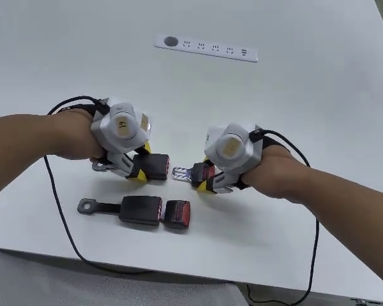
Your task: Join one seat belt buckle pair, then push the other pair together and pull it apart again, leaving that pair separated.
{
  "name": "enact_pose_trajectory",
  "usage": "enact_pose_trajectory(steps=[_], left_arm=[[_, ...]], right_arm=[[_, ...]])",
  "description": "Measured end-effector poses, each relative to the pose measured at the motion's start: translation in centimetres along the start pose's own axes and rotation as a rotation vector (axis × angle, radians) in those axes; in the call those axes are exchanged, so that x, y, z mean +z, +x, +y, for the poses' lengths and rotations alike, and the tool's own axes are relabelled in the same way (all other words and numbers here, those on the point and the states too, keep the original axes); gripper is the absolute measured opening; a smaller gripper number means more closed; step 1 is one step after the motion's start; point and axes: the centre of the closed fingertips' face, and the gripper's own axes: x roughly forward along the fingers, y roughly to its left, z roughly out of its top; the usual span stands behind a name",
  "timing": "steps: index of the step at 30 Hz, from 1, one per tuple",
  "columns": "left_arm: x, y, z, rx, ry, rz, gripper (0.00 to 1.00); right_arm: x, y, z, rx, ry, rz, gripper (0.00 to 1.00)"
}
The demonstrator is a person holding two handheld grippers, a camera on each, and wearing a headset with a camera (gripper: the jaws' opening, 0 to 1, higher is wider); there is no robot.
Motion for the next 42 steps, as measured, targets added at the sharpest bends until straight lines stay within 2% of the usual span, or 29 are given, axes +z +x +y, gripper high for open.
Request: enact_pose_trajectory(steps=[6,11,19,22,27,34,35,36,38,39,41,42], left_arm=[[0.2,-0.1,-0.2,0.005,-0.007,-0.008,0.33],[-0.1,0.0,0.1,0.008,-0.014,-0.011,0.33],[-0.1,0.1,0.1,0.004,-0.005,0.002,0.33],[0.1,0.0,-0.1,0.004,-0.001,0.011,0.33],[0.1,-0.1,-0.1,0.006,0.009,0.025,0.34],[0.1,-0.1,-0.1,0.025,0.038,0.043,0.34],[0.0,-0.1,0.0,0.032,0.023,0.045,0.34],[0.0,-0.2,0.0,0.035,0.014,0.045,0.35],[-0.1,-0.2,0.2,0.050,0.011,0.042,0.48],[-0.3,-0.3,0.2,0.056,-0.001,0.041,0.50],[0.5,-1.2,0.0,0.070,-0.038,-0.025,0.47],[0.6,-2.1,0.5,0.111,-0.048,-0.033,0.48]], right_arm=[[-2.8,-1.6,-0.3,-0.028,0.044,0.021,0.32],[-5.4,-3.2,-0.3,-0.046,0.077,0.038,0.33],[-7.9,-4.6,-0.6,-0.039,0.103,0.062,0.33],[-7.8,-4.6,-0.1,-0.032,0.082,0.076,0.33],[-7.8,-4.6,-0.3,-0.049,0.100,0.087,0.35],[-7.3,-4.6,-0.1,-0.086,0.029,0.130,0.38],[-7.3,-4.7,-0.2,-0.095,0.027,0.131,0.39],[-7.3,-4.7,-0.3,-0.098,0.027,0.132,0.40],[-7.4,-4.8,-0.5,-0.114,0.050,0.137,0.42],[-7.3,-4.8,-0.4,-0.118,0.059,0.136,0.43],[-7.2,-5.1,-0.4,-0.152,0.072,0.122,0.47],[-7.1,-5.2,-0.5,-0.169,0.098,0.099,0.48]])
